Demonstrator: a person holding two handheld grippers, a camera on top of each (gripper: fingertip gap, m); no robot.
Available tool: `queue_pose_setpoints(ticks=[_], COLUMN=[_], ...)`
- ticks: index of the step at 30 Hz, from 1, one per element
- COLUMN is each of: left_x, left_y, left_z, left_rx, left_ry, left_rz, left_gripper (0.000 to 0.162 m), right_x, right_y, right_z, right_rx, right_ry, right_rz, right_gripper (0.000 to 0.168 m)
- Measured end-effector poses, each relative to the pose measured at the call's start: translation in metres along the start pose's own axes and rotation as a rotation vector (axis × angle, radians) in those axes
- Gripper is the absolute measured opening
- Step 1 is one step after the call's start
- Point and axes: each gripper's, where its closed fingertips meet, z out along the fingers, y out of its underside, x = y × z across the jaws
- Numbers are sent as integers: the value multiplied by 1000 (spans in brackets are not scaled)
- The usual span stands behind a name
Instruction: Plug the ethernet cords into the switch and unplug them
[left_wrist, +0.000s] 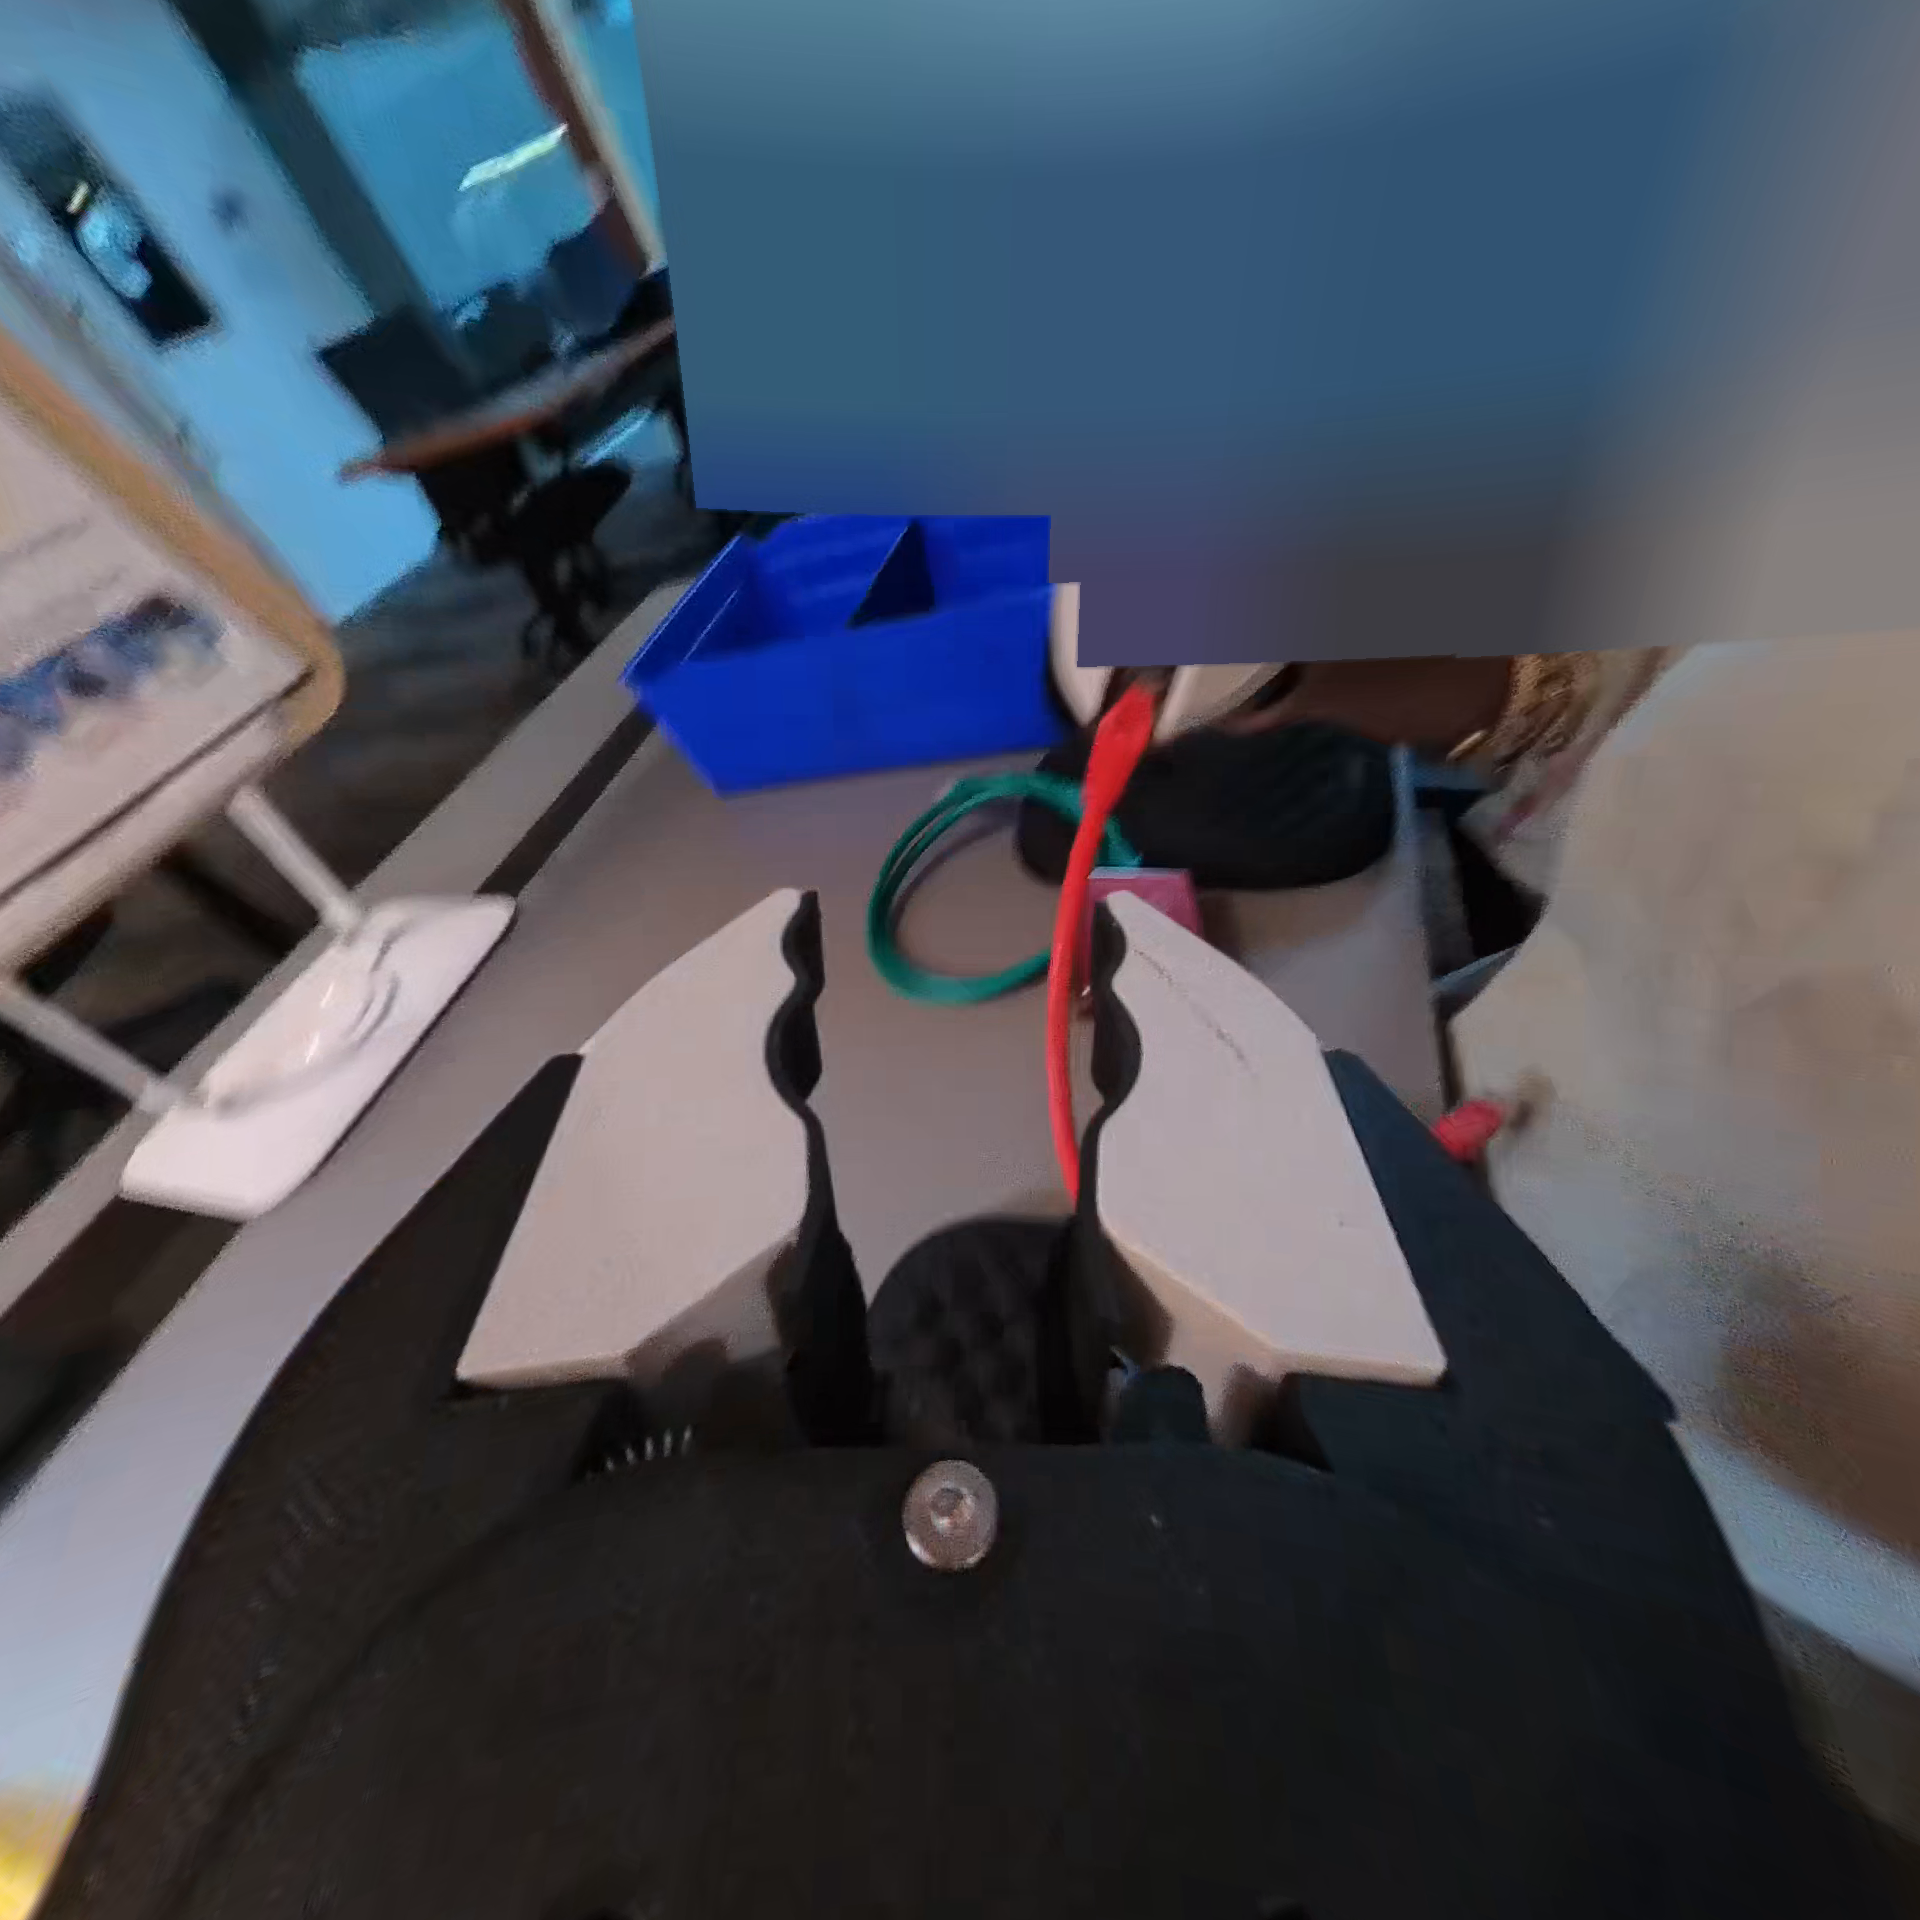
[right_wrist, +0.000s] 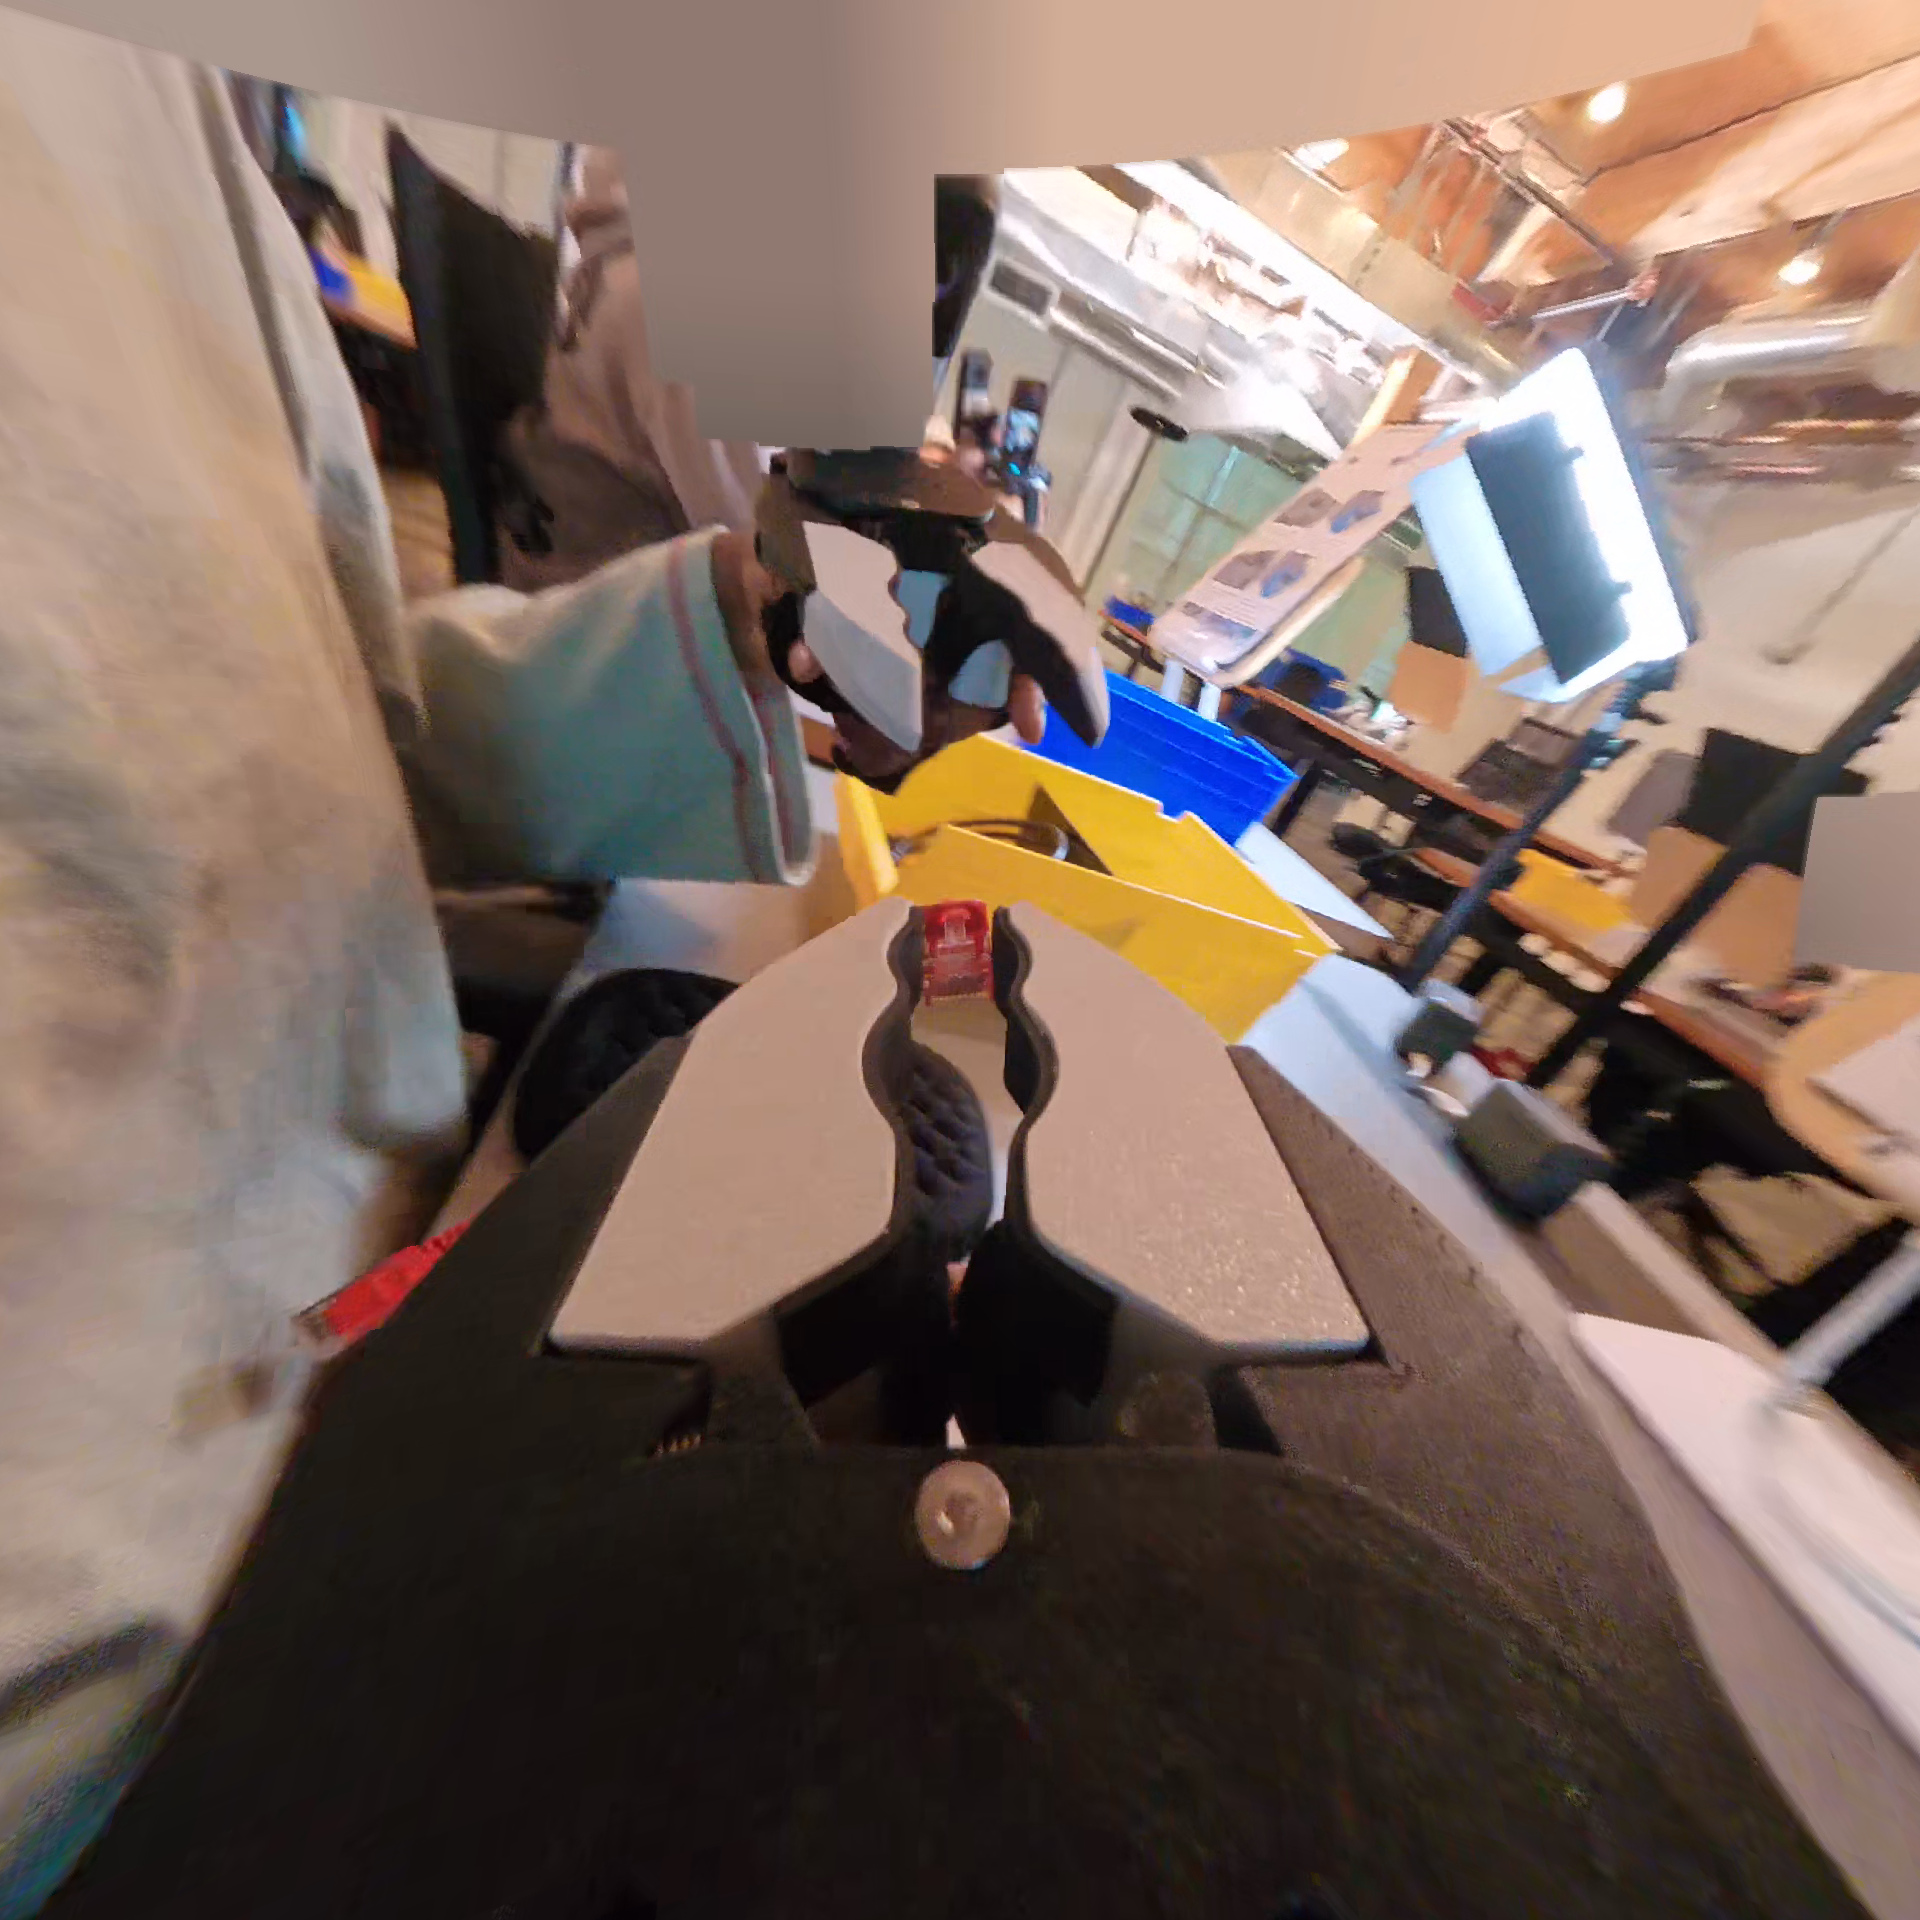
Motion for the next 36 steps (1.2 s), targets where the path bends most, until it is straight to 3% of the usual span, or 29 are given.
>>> queue_pose_setpoints(ticks=[2, 7, 19, 30, 34, 36], left_x=[21, 33, 49, 51, 49, 36], left_y=[-12, 3, -6, 2, 18, 38], left_z=[19, 54, 61, 63, 62, 58], left_rx=[39, -15, 142, 98, -37, -188], left_ry=[87, 140, 259, 270, 261, 165], left_rz=[43, 75, -80, -82, -120, -81], left_gripper=[46, 30, 17, 9, 9, 9], right_x=[-3, -5, -9, -11, -14, -16], right_y=[2, -1, -7, -9, 7, 23], right_z=[1, -1, -2, -1, 2, -4], right_rx=[69, 168, 235, 249, 112, -35], right_ry=[-33, -55, -80, -89, -110, -134], right_rz=[88, 174, 189, 197, 180, 116], right_gripper=[13, 13, 12, 12, 13, 37])
